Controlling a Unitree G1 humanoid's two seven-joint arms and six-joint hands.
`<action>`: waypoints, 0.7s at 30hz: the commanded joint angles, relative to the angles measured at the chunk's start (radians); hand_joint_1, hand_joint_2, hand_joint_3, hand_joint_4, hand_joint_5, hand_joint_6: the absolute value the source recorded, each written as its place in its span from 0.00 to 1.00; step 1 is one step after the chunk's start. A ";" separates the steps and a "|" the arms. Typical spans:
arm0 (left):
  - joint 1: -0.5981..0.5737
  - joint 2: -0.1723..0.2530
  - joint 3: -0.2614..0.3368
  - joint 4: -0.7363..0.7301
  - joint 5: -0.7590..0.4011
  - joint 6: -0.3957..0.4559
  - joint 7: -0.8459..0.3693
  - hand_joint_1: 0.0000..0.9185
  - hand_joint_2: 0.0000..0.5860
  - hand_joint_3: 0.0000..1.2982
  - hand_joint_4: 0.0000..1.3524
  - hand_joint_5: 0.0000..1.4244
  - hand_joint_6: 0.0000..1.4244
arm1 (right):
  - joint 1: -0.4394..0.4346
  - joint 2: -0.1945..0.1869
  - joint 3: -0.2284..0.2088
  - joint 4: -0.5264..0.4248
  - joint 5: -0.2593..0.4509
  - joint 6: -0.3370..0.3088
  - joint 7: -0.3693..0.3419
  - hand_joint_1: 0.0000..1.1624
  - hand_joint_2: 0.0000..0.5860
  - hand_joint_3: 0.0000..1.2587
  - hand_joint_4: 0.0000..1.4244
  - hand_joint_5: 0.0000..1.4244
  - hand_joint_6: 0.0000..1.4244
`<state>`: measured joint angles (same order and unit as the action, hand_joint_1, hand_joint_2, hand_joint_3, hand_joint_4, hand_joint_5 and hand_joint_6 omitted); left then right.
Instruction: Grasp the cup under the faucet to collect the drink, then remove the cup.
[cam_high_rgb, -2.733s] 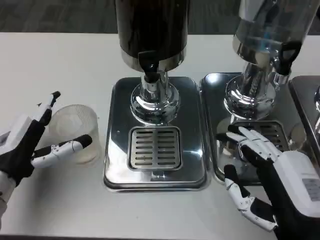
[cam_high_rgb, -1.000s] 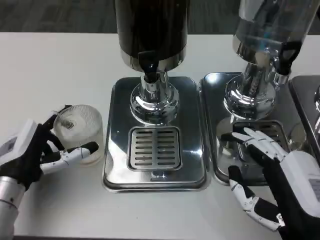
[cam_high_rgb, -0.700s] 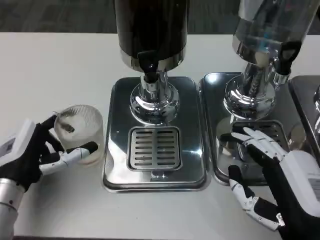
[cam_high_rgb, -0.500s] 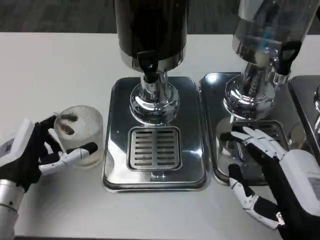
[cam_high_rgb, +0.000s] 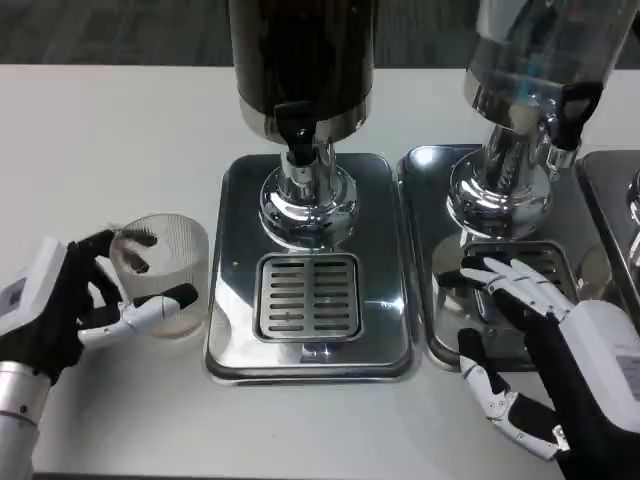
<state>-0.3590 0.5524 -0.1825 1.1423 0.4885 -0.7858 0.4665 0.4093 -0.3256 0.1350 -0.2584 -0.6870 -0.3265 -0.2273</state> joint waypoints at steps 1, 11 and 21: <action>0.008 0.012 0.003 -0.013 0.005 -0.036 0.046 0.46 0.25 0.38 0.43 0.62 0.81 | 0.000 -0.002 -0.003 0.001 0.010 -0.009 0.006 0.53 0.90 0.26 0.13 0.09 0.21; 0.041 0.023 0.018 -0.042 -0.003 -0.069 0.076 0.46 0.25 0.39 0.44 0.63 0.82 | -0.005 -0.007 -0.007 0.004 0.023 -0.013 0.015 0.51 0.90 0.25 0.13 0.09 0.20; 0.081 0.029 0.046 -0.149 -0.016 -0.124 0.063 0.47 0.24 0.41 0.46 0.64 0.84 | -0.009 -0.005 -0.004 0.006 0.025 -0.014 0.018 0.50 0.90 0.25 0.13 0.09 0.20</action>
<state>-0.2800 0.5722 -0.1556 1.0392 0.4857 -0.8755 0.5161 0.4015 -0.3263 0.1341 -0.2543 -0.6752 -0.3270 -0.2157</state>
